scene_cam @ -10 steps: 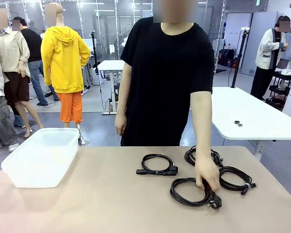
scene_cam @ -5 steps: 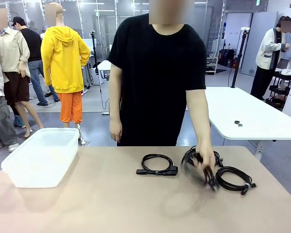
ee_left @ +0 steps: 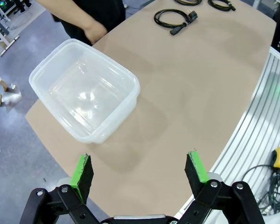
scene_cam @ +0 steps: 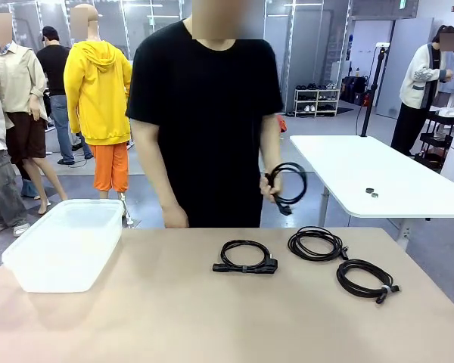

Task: Organize and store the cables.
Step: Place the Power Cable into the Organizing box.

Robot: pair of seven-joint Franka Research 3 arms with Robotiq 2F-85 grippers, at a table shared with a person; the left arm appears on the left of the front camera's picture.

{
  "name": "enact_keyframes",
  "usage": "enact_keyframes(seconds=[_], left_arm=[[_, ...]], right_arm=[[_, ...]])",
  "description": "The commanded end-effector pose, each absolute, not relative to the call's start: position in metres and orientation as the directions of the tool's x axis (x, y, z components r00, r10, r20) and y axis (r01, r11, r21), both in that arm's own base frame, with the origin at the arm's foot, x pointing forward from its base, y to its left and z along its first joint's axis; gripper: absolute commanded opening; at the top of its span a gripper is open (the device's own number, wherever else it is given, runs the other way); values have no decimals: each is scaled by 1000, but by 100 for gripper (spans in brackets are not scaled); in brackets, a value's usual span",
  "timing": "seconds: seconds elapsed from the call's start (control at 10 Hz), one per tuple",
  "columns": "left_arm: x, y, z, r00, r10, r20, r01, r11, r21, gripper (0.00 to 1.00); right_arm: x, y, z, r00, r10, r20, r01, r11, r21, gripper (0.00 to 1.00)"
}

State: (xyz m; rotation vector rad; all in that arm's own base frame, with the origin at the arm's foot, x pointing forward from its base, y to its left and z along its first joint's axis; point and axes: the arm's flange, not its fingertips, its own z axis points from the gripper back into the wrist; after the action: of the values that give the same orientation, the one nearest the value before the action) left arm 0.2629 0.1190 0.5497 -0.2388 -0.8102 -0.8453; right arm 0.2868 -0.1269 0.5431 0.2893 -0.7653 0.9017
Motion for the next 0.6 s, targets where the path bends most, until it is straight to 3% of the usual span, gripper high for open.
enact_keyframes(seconds=[0.0,0.5], left_arm=[[262,119,552,380,-577,723,750,650,125,100],[262,119,552,380,-577,723,750,650,125,100]], right_arm=[[286,-127,543,369,605,705,-801,592,-88,100],[286,-127,543,369,605,705,-801,592,-88,100]])
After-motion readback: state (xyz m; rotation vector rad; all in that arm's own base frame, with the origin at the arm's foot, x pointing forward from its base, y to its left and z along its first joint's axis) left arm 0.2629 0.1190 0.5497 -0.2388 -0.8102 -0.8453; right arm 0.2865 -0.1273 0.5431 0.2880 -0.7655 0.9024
